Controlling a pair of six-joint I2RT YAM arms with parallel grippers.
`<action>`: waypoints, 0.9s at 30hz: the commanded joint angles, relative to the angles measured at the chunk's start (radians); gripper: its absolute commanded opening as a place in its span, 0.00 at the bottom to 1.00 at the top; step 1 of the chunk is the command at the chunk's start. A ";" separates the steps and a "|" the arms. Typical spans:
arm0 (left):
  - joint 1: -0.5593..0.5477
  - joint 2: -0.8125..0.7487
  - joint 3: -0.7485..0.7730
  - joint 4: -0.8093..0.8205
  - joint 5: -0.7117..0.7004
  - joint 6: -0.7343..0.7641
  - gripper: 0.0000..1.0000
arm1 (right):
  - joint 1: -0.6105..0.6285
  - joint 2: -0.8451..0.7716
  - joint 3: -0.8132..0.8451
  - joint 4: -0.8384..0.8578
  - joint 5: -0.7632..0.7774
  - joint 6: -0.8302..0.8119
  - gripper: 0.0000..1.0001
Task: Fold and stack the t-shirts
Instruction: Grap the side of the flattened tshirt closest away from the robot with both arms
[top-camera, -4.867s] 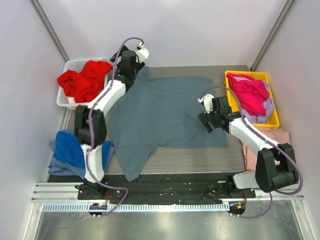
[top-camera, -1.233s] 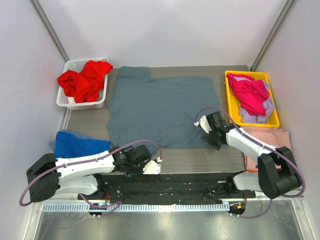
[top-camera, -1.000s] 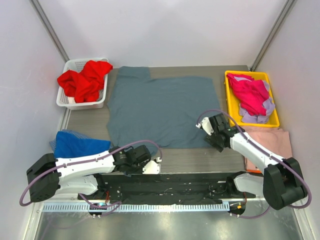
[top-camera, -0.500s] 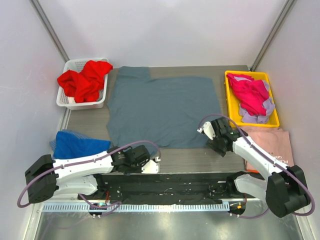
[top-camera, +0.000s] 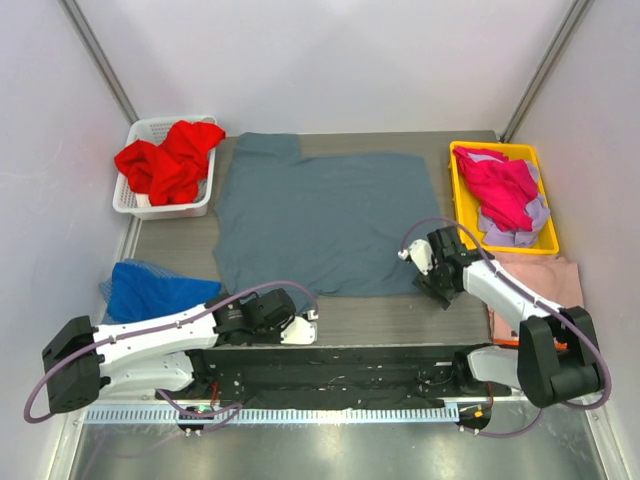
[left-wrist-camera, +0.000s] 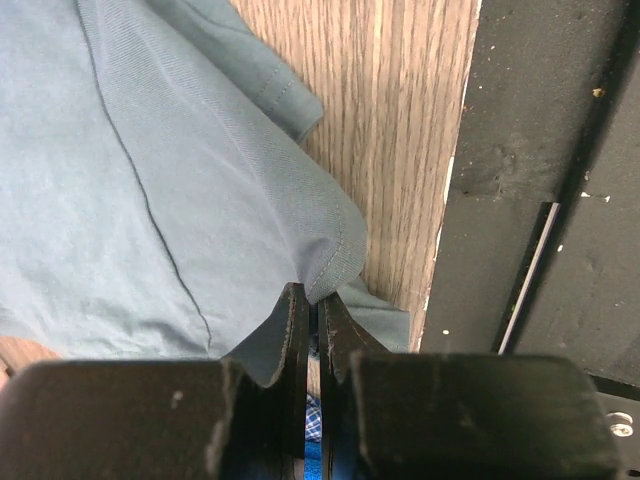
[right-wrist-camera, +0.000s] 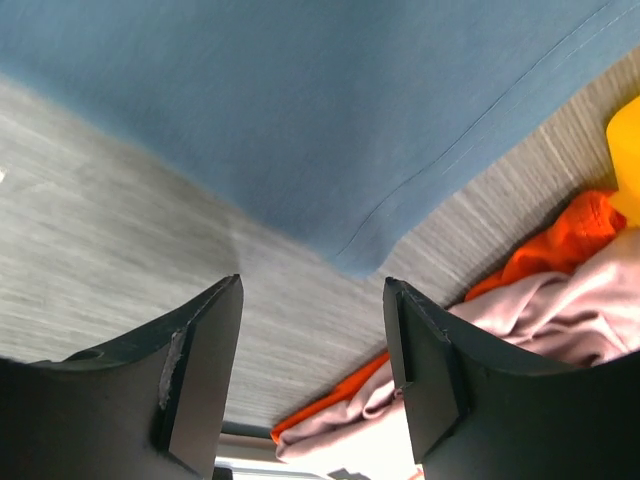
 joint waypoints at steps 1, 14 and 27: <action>0.006 -0.041 -0.016 0.003 -0.012 0.009 0.00 | -0.049 0.059 0.073 0.023 -0.106 0.008 0.66; 0.007 -0.072 -0.036 0.009 -0.024 0.023 0.00 | -0.145 0.161 0.107 0.026 -0.188 -0.040 0.51; 0.036 -0.116 -0.033 0.015 -0.059 0.027 0.00 | -0.184 0.143 0.076 0.022 -0.173 -0.069 0.15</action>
